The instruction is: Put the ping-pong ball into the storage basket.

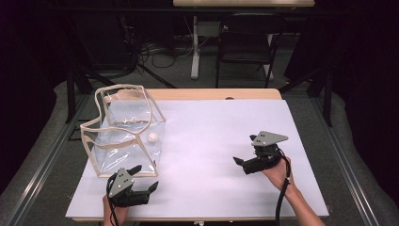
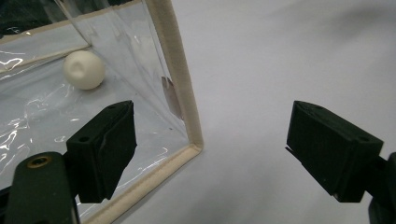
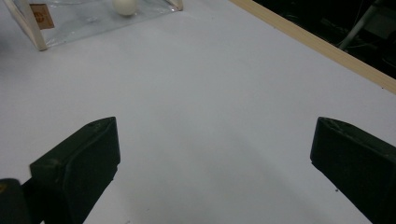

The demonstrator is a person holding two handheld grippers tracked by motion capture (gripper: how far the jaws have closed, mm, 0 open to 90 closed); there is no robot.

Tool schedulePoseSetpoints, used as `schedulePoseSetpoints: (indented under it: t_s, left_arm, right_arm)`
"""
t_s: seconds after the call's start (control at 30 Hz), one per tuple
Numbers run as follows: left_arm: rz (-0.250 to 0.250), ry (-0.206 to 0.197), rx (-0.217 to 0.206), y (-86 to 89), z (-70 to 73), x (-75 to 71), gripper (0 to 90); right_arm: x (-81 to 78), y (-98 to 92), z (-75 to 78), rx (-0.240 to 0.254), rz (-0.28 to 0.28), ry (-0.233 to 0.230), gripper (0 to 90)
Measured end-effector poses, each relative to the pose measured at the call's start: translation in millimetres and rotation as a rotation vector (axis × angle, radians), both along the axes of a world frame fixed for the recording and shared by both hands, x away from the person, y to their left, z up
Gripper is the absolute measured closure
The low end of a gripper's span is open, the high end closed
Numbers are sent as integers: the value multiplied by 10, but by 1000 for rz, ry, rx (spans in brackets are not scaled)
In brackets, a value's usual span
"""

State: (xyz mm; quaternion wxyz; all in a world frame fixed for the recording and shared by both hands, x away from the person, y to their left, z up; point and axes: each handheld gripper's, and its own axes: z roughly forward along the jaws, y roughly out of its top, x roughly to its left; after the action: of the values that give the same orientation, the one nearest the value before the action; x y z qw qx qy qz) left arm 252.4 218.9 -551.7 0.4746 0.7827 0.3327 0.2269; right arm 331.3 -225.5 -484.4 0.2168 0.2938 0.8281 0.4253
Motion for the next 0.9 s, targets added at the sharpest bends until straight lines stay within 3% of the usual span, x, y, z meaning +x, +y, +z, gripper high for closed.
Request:
schedulePoseSetpoints:
  t_s: [0.5,0.9]
  left_arm:
    - [-2,1,1,-2,-4,4,159]
    - [0,7,2,-12,-8,4,159]
  right_arm:
    - [-215,-151,-178,7,-21,-35,16]
    - [-367,-257,-334,4,-37,-39,15]
